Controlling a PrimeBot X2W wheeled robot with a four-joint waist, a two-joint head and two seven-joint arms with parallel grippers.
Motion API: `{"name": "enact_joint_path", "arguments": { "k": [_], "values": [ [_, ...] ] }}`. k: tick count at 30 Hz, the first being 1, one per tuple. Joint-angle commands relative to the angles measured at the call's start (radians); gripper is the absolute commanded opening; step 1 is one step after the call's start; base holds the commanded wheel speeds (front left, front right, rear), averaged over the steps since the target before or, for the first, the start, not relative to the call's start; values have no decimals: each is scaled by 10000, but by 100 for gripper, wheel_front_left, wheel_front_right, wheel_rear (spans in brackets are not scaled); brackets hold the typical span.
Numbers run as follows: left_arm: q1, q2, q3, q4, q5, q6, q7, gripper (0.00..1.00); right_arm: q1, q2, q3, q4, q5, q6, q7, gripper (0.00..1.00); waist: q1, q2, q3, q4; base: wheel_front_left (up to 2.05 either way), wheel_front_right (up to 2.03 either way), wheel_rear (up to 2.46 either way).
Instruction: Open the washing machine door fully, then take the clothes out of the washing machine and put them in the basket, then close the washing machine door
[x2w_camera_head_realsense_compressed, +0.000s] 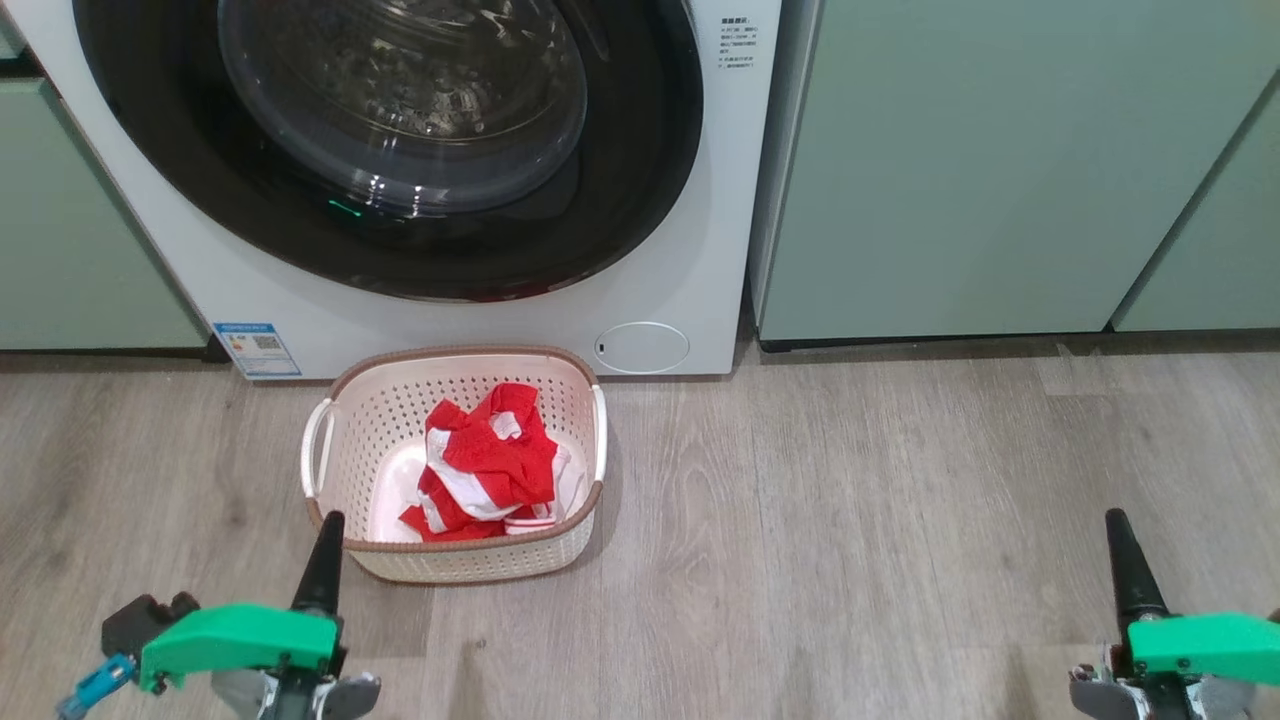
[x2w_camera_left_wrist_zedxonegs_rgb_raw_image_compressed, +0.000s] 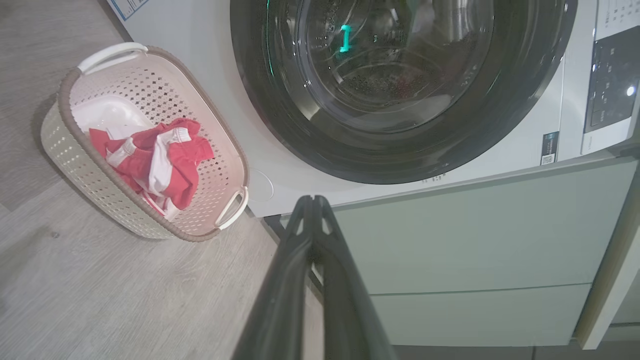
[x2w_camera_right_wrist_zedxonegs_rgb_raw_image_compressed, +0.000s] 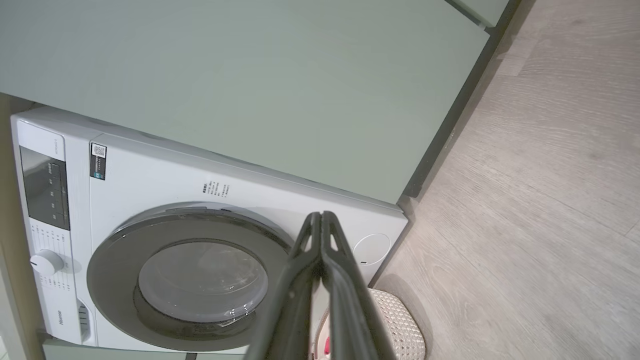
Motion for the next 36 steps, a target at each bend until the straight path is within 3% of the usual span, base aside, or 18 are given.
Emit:
{"name": "enact_joint_path", "arguments": {
  "k": [1, 31, 36],
  "values": [
    [-560, 25, 360, -428, -213, 5, 65, 0, -576, -25, 84, -406, 239, -5, 99, 0, 0, 0, 6, -4, 0, 0, 0],
    [-625, -332, 827, -1452, -3012, 7, 936, 0, -828, 25, -237, -776, 3359, -7, 981, 0, 0, 0, 189, -126, 0, 0, 0],
    [-626, -340, 837, -1476, -3076, 8, 955, 0, -834, 26, -244, -784, 3431, -7, 1001, 0, 0, 0, 193, -129, 0, 0, 0]
  ]
}}
